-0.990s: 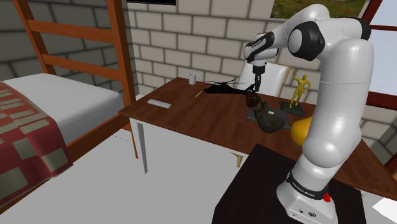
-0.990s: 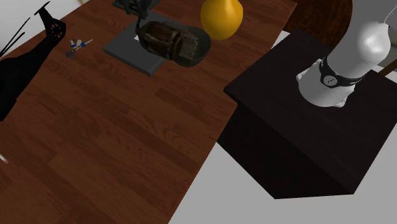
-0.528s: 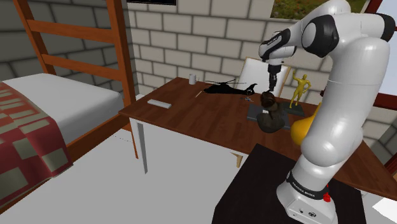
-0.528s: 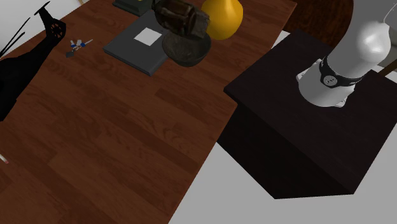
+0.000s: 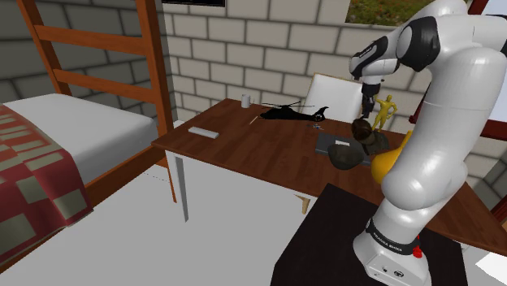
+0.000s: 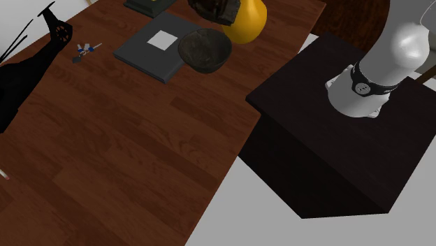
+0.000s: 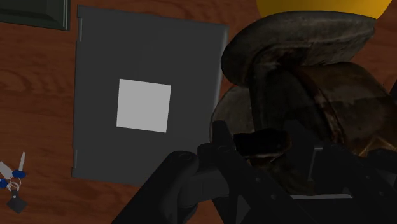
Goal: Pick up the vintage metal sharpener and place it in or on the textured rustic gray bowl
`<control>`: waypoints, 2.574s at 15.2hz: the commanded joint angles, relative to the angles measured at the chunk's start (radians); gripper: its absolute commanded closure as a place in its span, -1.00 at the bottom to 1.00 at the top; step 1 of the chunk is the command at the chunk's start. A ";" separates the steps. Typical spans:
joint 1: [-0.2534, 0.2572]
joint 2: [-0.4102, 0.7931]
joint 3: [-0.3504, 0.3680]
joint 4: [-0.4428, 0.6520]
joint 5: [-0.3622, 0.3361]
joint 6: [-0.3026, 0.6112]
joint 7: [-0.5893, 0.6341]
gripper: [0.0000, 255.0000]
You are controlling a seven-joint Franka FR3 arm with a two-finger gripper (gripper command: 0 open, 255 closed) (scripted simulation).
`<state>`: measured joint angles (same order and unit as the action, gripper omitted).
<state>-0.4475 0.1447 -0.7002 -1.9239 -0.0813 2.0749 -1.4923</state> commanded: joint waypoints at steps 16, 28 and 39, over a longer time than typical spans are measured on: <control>-0.033 0.112 0.020 -0.112 0.076 0.205 -0.037 1.00; -0.038 0.128 0.025 -0.123 0.088 0.229 -0.041 -1.00; -0.003 0.047 0.007 -0.077 0.029 0.114 -0.001 -1.00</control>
<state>-0.4510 0.1929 -0.6927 -2.0026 -0.0510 2.1928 -1.4943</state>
